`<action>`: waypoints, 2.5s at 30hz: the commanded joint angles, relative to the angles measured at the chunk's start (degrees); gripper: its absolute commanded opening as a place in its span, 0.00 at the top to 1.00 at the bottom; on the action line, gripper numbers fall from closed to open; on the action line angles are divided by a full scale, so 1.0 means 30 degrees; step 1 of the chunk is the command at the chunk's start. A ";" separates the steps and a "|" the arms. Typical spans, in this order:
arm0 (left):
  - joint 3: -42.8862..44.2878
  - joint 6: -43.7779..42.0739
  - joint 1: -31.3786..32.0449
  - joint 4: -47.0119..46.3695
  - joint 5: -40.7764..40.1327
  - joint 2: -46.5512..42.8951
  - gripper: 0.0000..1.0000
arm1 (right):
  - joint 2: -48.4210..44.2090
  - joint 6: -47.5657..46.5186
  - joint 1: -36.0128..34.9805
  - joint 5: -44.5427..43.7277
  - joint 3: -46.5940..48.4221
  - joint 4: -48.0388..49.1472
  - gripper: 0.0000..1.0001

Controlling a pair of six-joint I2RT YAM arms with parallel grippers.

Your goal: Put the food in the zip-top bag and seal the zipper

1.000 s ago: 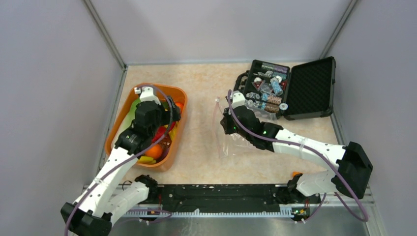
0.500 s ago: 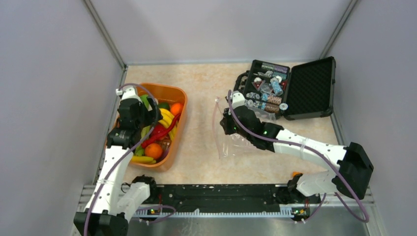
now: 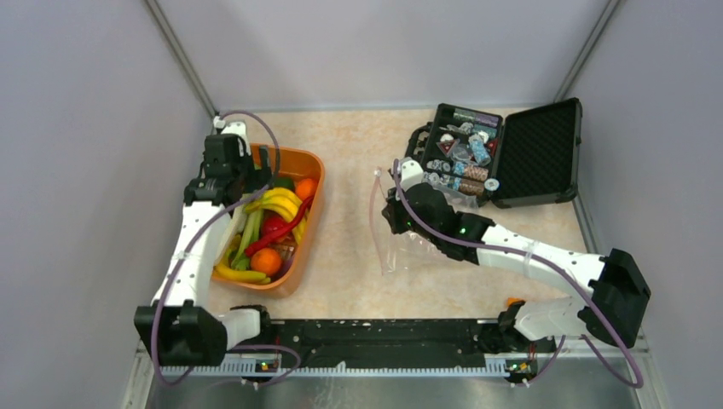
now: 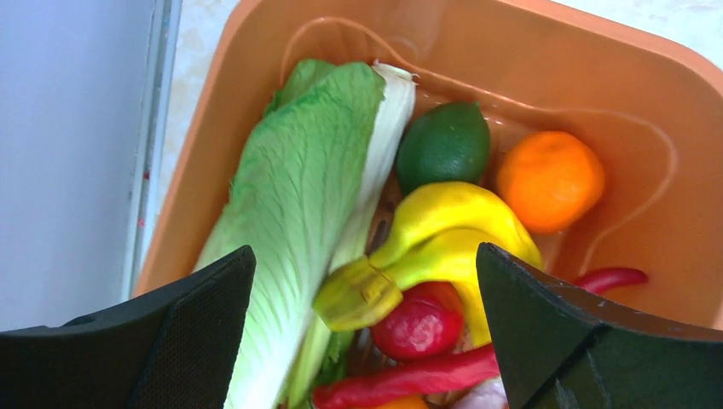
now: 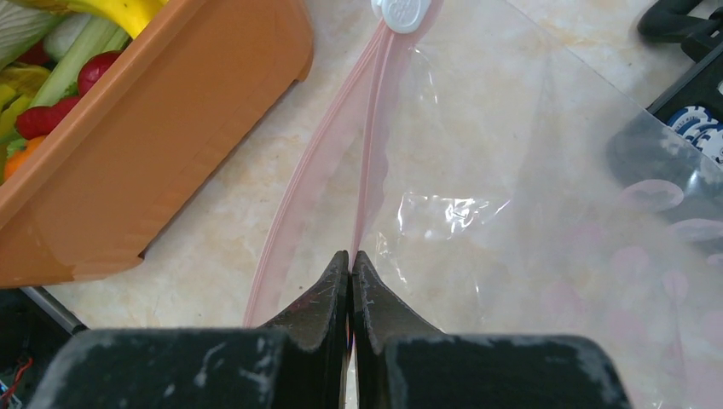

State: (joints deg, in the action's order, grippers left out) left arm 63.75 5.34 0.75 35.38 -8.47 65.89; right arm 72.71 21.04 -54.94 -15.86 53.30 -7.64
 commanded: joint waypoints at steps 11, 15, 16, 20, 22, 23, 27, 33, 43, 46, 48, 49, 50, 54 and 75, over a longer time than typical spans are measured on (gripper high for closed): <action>0.4951 -0.3619 -0.1539 0.3653 -0.0014 0.7858 0.07 | -0.0670 -0.0314 0.0126 0.1175 -0.0415 0.1327 1.00; 0.6062 -0.3610 -0.1536 0.4087 -0.1861 0.9208 0.07 | -0.0644 -0.0296 0.0115 0.1259 -0.0302 0.1247 1.00; 0.6295 -0.3541 -0.1540 0.4193 -0.2219 0.9385 0.07 | -0.0651 -0.0277 0.0117 0.1263 -0.0253 0.1208 1.00; 0.6340 -0.3613 -0.1540 0.3489 -0.3083 0.9517 0.06 | -0.0780 -0.0275 0.0136 0.1066 -0.0217 0.1162 1.00; 0.6444 -0.3751 -0.1540 0.3381 -0.2566 0.9686 0.06 | -0.0805 -0.0277 0.0115 0.1074 -0.0218 0.1151 1.00; 0.6496 -0.3837 -0.1537 0.3468 -0.2362 0.9946 0.06 | -0.0762 -0.0289 0.0104 0.1079 -0.0232 0.1145 1.00; 0.7390 -0.3467 -0.1539 0.4899 -0.3273 1.1923 0.14 | -0.0678 -0.0249 0.0128 0.1285 -0.0222 0.1202 1.00; 0.7711 -0.2717 -0.1540 0.4696 -0.2250 1.1913 0.48 | -0.0506 -0.0232 0.0125 0.1198 -0.0081 0.0881 1.00; 0.6099 -0.2550 -0.1540 0.2616 -0.1523 0.5897 0.80 | -0.0676 0.0056 0.0122 0.0872 -0.0187 0.0998 1.00; 0.5344 -0.2278 -0.1540 0.2059 -0.1410 0.4002 0.81 | -0.0702 0.0345 0.0117 0.0859 -0.0316 0.1135 1.00; 0.4895 -0.2014 -0.1540 0.1567 -0.1499 0.2929 0.83 | -0.0681 0.0575 0.0122 0.0883 -0.0403 0.1261 1.00; 0.4615 -0.1880 -0.1540 0.1216 -0.1445 0.2312 0.84 | -0.0659 0.0696 0.0145 0.0861 -0.0420 0.1324 1.00; 0.4352 -0.1842 -0.1526 0.0890 -0.1318 0.1671 0.85 | -0.0631 0.0821 0.0126 0.0862 -0.0422 0.1335 1.00; 0.3022 -0.0327 -0.1540 -0.1302 -0.0278 -0.1306 0.84 | -0.0592 0.1320 0.0119 0.0769 -0.0474 0.1522 1.00; -0.1152 0.9719 -0.1540 -1.0033 1.0468 -0.6842 0.87 | -0.0334 0.2677 0.0157 0.0477 -0.0779 0.2736 1.00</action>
State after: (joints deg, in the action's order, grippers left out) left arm 63.05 25.15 -3.77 17.37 15.86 47.27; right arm 72.36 28.82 -54.94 -14.02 51.31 -3.01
